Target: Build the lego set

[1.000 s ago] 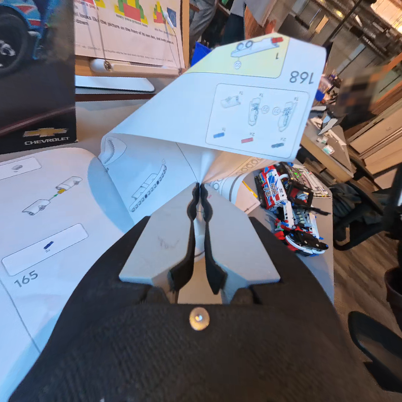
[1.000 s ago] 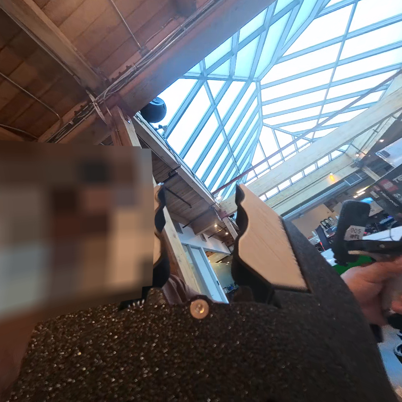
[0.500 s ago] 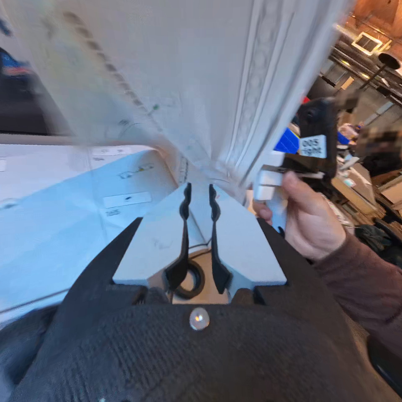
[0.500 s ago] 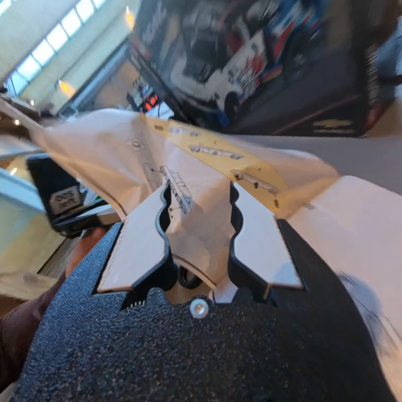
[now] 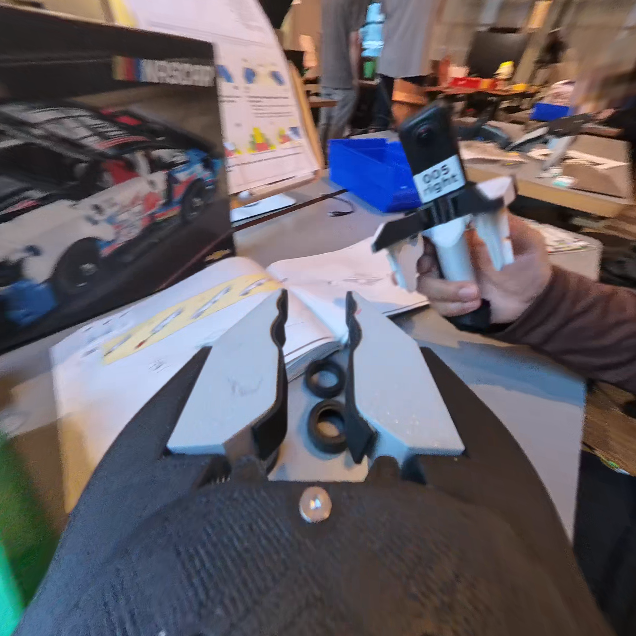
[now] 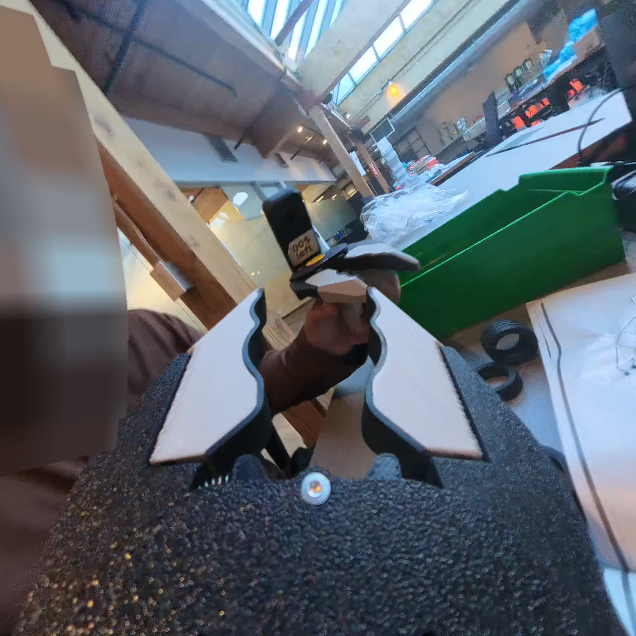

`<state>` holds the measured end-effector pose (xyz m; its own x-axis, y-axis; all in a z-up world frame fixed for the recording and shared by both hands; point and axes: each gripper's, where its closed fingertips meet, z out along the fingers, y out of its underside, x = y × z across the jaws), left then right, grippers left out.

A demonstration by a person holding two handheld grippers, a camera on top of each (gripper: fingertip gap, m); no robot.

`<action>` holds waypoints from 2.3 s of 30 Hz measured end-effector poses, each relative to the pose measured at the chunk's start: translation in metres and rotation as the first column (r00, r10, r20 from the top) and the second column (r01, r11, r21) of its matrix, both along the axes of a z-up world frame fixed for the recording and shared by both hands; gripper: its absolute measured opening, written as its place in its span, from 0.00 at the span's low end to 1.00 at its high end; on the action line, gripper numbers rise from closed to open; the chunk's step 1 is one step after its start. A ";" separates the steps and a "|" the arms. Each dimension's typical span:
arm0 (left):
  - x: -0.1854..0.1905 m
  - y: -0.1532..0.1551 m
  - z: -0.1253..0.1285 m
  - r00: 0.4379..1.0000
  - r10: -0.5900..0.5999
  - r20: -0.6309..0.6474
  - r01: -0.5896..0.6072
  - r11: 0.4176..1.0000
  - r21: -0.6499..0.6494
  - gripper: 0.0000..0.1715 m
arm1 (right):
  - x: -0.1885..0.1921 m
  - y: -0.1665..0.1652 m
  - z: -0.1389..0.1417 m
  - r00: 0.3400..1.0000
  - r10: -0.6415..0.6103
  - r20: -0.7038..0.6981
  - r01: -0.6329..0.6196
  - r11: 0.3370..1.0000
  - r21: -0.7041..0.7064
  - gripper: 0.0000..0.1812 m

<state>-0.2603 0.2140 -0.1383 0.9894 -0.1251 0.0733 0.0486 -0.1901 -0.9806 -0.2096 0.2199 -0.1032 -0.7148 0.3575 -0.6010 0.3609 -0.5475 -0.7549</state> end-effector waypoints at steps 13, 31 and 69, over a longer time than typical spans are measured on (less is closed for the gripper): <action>0.059 -0.003 -0.012 0.914 -0.404 -0.036 0.405 0.900 0.159 0.13 | 0.033 -0.041 -0.037 0.975 -0.081 -0.205 0.162 0.895 0.417 0.32; 0.055 0.002 -0.024 0.897 -0.440 0.039 0.432 0.893 0.127 0.21 | 0.038 -0.048 -0.052 0.968 -0.057 -0.243 0.177 0.840 0.512 0.39; 0.062 0.001 -0.033 0.890 -0.455 0.015 0.453 0.888 0.078 0.15 | 0.029 -0.054 -0.079 0.867 -0.096 -0.488 0.497 0.224 0.839 0.38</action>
